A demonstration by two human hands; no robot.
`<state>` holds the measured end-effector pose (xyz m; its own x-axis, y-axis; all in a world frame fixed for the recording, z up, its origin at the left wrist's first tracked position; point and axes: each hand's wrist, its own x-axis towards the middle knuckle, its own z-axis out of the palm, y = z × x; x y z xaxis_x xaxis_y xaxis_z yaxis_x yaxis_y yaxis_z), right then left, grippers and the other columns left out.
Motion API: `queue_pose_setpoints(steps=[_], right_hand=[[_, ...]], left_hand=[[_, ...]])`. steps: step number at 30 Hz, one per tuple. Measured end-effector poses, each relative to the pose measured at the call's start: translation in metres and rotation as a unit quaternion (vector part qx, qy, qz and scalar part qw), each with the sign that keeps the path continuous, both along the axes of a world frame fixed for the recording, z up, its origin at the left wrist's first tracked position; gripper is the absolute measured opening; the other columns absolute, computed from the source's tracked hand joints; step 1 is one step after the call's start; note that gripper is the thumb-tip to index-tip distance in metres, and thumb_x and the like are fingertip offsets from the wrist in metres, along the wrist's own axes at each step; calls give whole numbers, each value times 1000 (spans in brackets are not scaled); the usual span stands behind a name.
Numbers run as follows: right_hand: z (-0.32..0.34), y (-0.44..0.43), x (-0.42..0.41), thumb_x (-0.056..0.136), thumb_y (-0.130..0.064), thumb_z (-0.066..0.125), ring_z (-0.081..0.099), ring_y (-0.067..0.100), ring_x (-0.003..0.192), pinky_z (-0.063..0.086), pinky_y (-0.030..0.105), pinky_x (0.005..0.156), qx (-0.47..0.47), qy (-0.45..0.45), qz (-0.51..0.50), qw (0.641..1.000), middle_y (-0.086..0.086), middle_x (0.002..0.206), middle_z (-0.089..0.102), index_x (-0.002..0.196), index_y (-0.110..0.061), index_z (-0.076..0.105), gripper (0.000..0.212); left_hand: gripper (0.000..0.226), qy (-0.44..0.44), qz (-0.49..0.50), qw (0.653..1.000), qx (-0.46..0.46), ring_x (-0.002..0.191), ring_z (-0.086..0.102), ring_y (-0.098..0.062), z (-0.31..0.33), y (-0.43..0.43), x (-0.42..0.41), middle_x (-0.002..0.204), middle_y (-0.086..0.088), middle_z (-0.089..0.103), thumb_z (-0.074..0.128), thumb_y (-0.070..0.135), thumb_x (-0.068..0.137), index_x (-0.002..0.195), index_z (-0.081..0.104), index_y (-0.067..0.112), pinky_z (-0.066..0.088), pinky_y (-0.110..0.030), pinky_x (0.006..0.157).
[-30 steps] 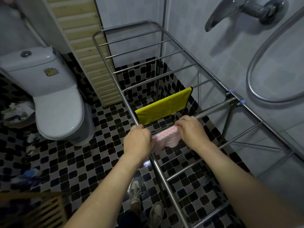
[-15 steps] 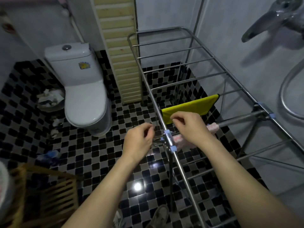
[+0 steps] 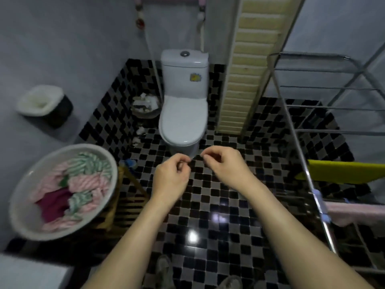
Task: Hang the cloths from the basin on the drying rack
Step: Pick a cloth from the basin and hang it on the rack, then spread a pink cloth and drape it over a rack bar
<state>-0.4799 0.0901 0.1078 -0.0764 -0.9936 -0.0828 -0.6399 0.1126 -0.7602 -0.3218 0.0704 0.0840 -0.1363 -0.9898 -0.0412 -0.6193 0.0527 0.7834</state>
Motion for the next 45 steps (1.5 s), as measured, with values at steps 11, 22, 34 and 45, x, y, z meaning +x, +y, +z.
queue_pose_setpoints(steps=[11,22,34,45], right_hand=[[-68,-98,235,97,-20,54,66,20,101,53,29,83,139,-85,134,977,0,112,67,123,-18,61,27],[-157,-119,349,89,-23,59,38,29,128,35,52,99,196,278,336,878,4,131,54,133,-30,39,49],[-182,-127,362,82,-19,64,67,26,91,48,35,82,136,277,276,910,3,93,71,103,-30,71,24],[-105,-157,336,98,-14,53,61,16,63,55,30,62,306,-400,-36,863,5,68,65,81,-6,62,20]], left_hand=[[23,-116,176,971,116,98,61,-25,-61,-52,240,112,-3,68,53,15,91,107,69,18,48,-31,79],[56,-172,111,940,272,120,51,-33,-141,-51,328,134,-11,54,50,20,92,146,36,31,46,-39,93],[15,85,361,905,209,63,60,-15,-155,-64,335,67,-4,69,66,18,86,75,73,9,46,-25,55],[40,568,449,682,105,80,62,-29,-90,-90,364,87,-18,61,30,-19,74,79,55,12,51,-36,72]])
